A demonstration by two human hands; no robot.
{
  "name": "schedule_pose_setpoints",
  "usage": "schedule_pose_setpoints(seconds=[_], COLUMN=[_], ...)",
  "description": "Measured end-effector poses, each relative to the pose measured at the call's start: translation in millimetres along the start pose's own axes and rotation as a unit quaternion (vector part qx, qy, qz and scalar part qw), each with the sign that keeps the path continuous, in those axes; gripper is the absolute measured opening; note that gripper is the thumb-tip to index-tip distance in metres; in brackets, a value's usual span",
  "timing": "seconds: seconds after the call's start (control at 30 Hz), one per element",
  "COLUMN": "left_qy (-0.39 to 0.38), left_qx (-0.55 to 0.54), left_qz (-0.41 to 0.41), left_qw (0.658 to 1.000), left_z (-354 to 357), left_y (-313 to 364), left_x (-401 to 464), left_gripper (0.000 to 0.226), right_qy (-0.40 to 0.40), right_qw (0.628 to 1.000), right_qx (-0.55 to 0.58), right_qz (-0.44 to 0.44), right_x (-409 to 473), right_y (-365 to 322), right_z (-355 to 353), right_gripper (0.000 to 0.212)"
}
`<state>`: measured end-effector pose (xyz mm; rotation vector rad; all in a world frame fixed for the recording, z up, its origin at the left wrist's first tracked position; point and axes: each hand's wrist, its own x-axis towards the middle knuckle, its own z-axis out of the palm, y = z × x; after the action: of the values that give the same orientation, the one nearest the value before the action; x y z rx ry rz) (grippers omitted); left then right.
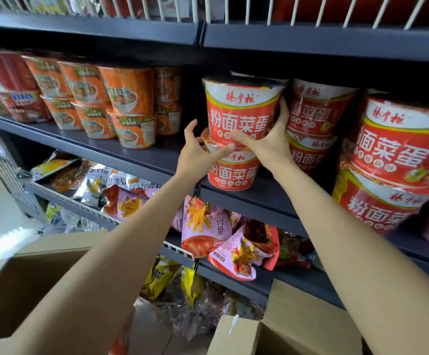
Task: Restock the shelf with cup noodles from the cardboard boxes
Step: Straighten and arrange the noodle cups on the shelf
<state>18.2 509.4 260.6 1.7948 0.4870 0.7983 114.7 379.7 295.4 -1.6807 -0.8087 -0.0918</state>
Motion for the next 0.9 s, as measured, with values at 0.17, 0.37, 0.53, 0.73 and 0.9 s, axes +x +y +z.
schedule_pose_setpoints(seconds=[0.17, 0.37, 0.53, 0.73, 0.9], left_qy=[-0.042, 0.0, 0.105, 0.063, 0.098], left_qx=[-0.072, 0.036, 0.094, 0.086, 0.072], left_qz=[-0.007, 0.014, 0.048, 0.067, 0.126], left_qw=[0.996, 0.999, 0.989, 0.992, 0.985], left_z=[-4.8, 34.6, 45.1, 32.4, 31.2], left_y=[-4.3, -5.3, -9.8, -16.3, -6.0], left_x=[-4.1, -21.4, -16.8, -11.9, -33.6], left_gripper=[0.107, 0.149, 0.136, 0.135, 0.126], right_qy=[-0.019, -0.016, -0.033, -0.062, 0.043], right_qw=[1.0, 1.0, 0.999, 0.998, 0.986], right_qx=[0.012, 0.016, 0.016, 0.009, -0.134], right_qz=[0.019, 0.017, 0.021, 0.017, -0.091], right_x=[3.3, 6.2, 9.0, 4.5, -31.4], right_y=[4.7, 8.4, 11.3, 6.6, 24.2], right_z=[1.6, -2.7, -3.3, 0.1, -30.6], right_gripper=[0.112, 0.109, 0.108, 0.105, 0.068])
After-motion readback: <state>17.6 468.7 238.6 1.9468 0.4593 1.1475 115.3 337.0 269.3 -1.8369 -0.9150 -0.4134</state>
